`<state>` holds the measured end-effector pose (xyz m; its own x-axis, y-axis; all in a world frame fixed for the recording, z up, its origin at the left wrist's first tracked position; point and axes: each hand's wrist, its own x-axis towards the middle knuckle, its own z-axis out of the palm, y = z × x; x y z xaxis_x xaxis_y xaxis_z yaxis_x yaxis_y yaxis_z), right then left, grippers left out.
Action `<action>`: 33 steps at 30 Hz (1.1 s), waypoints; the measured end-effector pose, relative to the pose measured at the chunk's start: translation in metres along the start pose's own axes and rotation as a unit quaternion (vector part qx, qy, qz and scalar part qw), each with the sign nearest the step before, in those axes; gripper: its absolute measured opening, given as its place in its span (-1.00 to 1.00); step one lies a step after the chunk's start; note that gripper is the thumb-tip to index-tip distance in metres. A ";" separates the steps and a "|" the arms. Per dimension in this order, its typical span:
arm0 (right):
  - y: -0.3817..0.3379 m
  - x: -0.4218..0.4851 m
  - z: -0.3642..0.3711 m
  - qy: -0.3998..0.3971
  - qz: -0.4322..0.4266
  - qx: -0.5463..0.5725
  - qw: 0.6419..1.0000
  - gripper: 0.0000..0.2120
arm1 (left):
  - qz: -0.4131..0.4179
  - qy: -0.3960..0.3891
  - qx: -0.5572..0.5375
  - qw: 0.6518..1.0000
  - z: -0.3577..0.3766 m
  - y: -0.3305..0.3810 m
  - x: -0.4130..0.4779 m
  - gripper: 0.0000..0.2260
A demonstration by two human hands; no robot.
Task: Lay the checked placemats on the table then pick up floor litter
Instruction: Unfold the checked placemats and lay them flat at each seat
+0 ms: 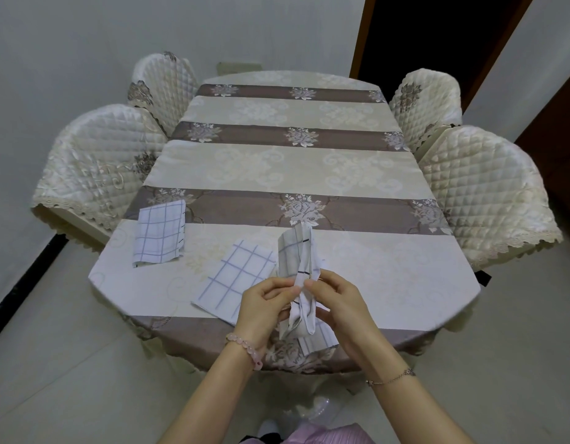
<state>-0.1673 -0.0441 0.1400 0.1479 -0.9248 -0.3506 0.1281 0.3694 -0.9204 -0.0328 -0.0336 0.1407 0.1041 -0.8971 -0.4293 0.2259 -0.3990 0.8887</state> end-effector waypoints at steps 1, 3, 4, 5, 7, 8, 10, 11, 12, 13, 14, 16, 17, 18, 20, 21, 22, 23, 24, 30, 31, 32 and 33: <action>0.000 0.001 0.000 0.014 0.001 -0.003 1.000 -0.81 | -0.004 -0.004 -0.002 1.000 0.001 0.000 0.000 -0.94; 0.001 0.004 -0.001 0.038 0.006 -0.004 0.999 -0.83 | -0.005 -0.006 0.005 1.000 0.001 0.001 0.000 -0.94; 0.001 0.005 -0.002 0.046 0.005 -0.009 0.999 -0.85 | 0.001 -0.001 0.009 1.000 0.000 0.001 0.000 -0.93; 0.000 0.005 -0.004 0.055 0.004 -0.014 0.998 -0.84 | 0.010 0.010 0.015 1.000 -0.003 0.002 0.001 -0.91; 0.001 0.007 -0.013 0.083 0.005 -0.019 0.996 -0.80 | 0.025 0.042 0.022 0.999 -0.013 0.006 0.005 -0.89; 0.001 0.009 -0.019 0.095 0.004 -0.024 0.995 -0.81 | 0.030 0.058 0.022 0.998 -0.021 0.008 0.008 -0.89; 0.001 0.011 -0.033 0.116 0.001 -0.042 0.992 -0.83 | 0.038 0.088 0.008 0.995 -0.038 0.011 0.013 -0.88; 0.001 0.011 -0.039 0.126 0.002 -0.050 0.991 -0.83 | 0.041 0.099 0.009 0.994 -0.047 0.012 0.016 -0.90; 0.000 0.012 -0.045 0.135 0.003 -0.055 0.989 -0.82 | 0.044 0.104 0.018 0.993 -0.056 0.011 0.019 -0.91; -0.001 0.012 -0.050 0.142 0.004 -0.058 0.988 -0.82 | 0.044 0.107 0.031 0.993 -0.063 0.010 0.020 -0.91; -0.002 0.013 -0.055 0.146 0.003 -0.060 0.987 -0.83 | 0.043 0.107 0.040 0.993 -0.068 0.008 0.020 -0.90; -0.002 0.014 -0.062 0.140 -0.001 -0.071 0.988 -0.84 | 0.030 0.101 0.034 0.994 -0.072 0.004 0.021 -0.89; -0.003 0.014 -0.065 0.132 -0.006 -0.077 0.988 -0.84 | 0.021 0.098 0.030 0.994 -0.073 0.002 0.021 -0.90; -0.003 0.015 -0.067 0.122 -0.013 -0.087 0.989 -0.84 | 0.012 0.102 0.029 0.994 -0.074 0.001 0.022 -0.90; -0.005 0.017 -0.070 0.098 -0.036 -0.126 0.987 -0.86 | 0.016 0.130 0.040 0.991 -0.079 -0.002 0.026 -0.88; -0.007 0.017 -0.071 0.081 -0.052 -0.153 0.984 -0.86 | 0.035 0.147 0.072 0.986 -0.082 -0.002 0.028 -0.86; -0.011 0.018 -0.072 0.061 -0.067 -0.181 0.979 -0.86 | 0.069 0.152 0.126 0.978 -0.083 0.000 0.030 -0.84; -0.015 0.019 -0.072 0.038 -0.079 -0.208 0.974 -0.86 | 0.113 0.139 0.188 0.966 -0.081 0.005 0.030 -0.82; -0.020 0.020 -0.072 0.014 -0.086 -0.228 0.970 -0.86 | 0.158 0.109 0.239 0.952 -0.076 0.011 0.030 -0.78; -0.051 0.027 -0.072 -0.107 -0.103 -0.263 0.953 -0.88 | 0.167 -0.151 0.325 0.919 -0.017 0.056 0.042 -0.47; -0.056 0.028 -0.073 -0.116 -0.105 -0.264 0.952 -0.88 | 0.155 -0.178 0.313 0.920 -0.009 0.061 0.044 -0.51; -0.060 0.028 -0.074 -0.121 -0.105 -0.264 0.951 -0.87 | 0.146 -0.198 0.291 0.925 -0.003 0.066 0.046 -0.57; -0.064 0.029 -0.075 -0.123 -0.104 -0.265 0.951 -0.87 | 0.142 -0.212 0.264 0.930 0.002 0.070 0.047 -0.64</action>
<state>-0.2445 -0.1012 0.1755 0.4063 -0.8995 -0.1605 -0.3223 0.0232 -0.9463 -0.0145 -0.1040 0.1829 -0.3293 -0.9301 -0.1625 -0.2722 -0.0713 0.9596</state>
